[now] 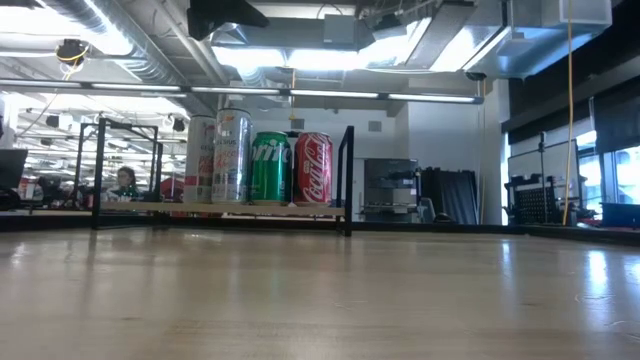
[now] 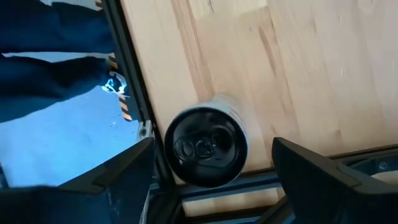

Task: Place canned beverage on shelf
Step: Put the white-pink soda can on the shelf aligned with the other white-pink soda can

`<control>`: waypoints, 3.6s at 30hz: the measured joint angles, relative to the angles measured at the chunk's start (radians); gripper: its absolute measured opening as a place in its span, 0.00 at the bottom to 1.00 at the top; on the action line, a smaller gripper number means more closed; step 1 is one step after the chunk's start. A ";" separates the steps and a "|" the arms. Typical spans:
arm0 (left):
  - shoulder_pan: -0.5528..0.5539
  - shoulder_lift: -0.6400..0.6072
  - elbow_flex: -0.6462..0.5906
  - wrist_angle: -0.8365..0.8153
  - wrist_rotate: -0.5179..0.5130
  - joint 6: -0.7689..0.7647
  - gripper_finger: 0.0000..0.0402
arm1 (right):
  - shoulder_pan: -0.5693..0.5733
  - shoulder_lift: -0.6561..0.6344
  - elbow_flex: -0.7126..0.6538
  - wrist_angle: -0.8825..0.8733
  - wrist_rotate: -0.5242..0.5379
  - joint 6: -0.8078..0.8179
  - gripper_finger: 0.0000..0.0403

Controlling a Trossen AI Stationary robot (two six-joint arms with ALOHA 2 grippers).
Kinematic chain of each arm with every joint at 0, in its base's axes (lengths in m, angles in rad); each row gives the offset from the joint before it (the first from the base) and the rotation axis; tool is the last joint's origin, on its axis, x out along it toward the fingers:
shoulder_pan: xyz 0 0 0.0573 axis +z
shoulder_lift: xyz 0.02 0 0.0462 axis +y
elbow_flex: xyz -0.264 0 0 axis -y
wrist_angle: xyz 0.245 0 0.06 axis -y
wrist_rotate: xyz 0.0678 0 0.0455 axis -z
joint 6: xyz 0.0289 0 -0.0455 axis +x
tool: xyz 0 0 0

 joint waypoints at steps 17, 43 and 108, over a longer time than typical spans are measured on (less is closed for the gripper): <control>0.000 0.000 0.000 -0.001 -0.011 0.003 0.53 | 0.018 0.082 0.000 0.023 -0.002 -0.009 0.77; 0.000 -0.001 0.000 0.000 -0.008 -0.002 0.52 | -0.017 0.229 0.001 -0.025 -0.050 -0.045 0.57; -0.029 -0.165 -0.002 -0.609 0.020 0.217 0.52 | -0.954 0.910 0.950 -0.082 -0.205 -1.597 0.56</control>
